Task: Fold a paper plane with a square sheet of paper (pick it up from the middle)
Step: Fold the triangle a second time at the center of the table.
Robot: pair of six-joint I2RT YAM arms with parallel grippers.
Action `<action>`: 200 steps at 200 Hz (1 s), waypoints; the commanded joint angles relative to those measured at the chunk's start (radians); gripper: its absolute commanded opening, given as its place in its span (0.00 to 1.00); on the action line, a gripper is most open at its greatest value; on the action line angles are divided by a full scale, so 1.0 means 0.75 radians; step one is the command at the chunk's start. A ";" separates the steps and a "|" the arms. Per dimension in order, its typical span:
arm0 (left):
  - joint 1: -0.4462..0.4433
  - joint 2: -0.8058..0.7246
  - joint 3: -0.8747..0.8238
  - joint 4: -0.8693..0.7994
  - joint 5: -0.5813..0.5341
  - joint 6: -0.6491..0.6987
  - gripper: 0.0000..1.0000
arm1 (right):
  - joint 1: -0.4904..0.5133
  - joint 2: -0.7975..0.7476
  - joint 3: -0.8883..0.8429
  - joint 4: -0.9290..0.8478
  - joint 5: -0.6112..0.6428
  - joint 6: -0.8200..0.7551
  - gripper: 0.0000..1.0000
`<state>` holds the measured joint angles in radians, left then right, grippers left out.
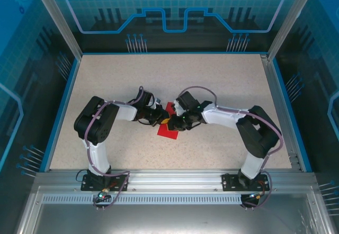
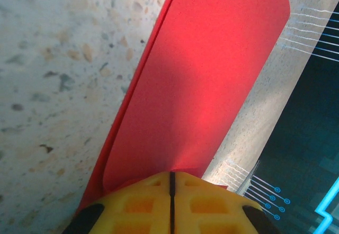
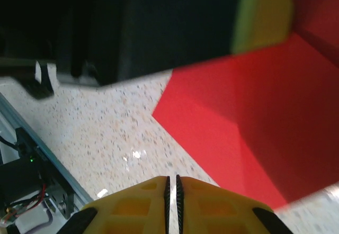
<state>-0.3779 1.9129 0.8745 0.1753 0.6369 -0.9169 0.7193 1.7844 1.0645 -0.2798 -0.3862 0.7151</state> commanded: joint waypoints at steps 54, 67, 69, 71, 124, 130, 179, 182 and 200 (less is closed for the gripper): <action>0.002 0.013 0.010 -0.165 -0.088 0.056 0.11 | -0.027 0.110 -0.107 -0.027 0.026 0.020 0.13; 0.001 0.010 0.025 -0.184 -0.091 0.068 0.11 | -0.036 0.089 -0.145 -0.008 0.010 0.023 0.13; 0.001 0.009 0.026 -0.187 -0.092 0.070 0.10 | -0.038 0.088 -0.151 -0.003 0.006 0.024 0.13; 0.001 0.010 0.028 -0.188 -0.092 0.070 0.11 | -0.041 0.083 -0.156 0.002 0.000 0.025 0.13; 0.001 0.014 0.027 -0.184 -0.092 0.063 0.11 | -0.077 0.019 -0.146 0.068 -0.088 0.039 0.17; 0.001 0.014 0.025 -0.185 -0.092 0.061 0.11 | -0.076 0.017 -0.132 0.056 -0.083 0.035 0.18; 0.002 0.021 0.026 -0.160 -0.079 0.042 0.11 | -0.076 0.087 -0.096 -0.019 -0.004 0.010 0.16; 0.000 0.019 0.028 -0.160 -0.080 0.041 0.11 | -0.076 0.094 -0.102 -0.022 0.004 0.010 0.15; 0.000 0.002 0.032 -0.160 -0.076 0.049 0.12 | -0.076 0.117 -0.136 -0.030 0.015 0.006 0.13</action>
<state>-0.3798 1.9110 0.8963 0.1238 0.6334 -0.8883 0.6701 1.8332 0.9726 -0.2470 -0.4011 0.7330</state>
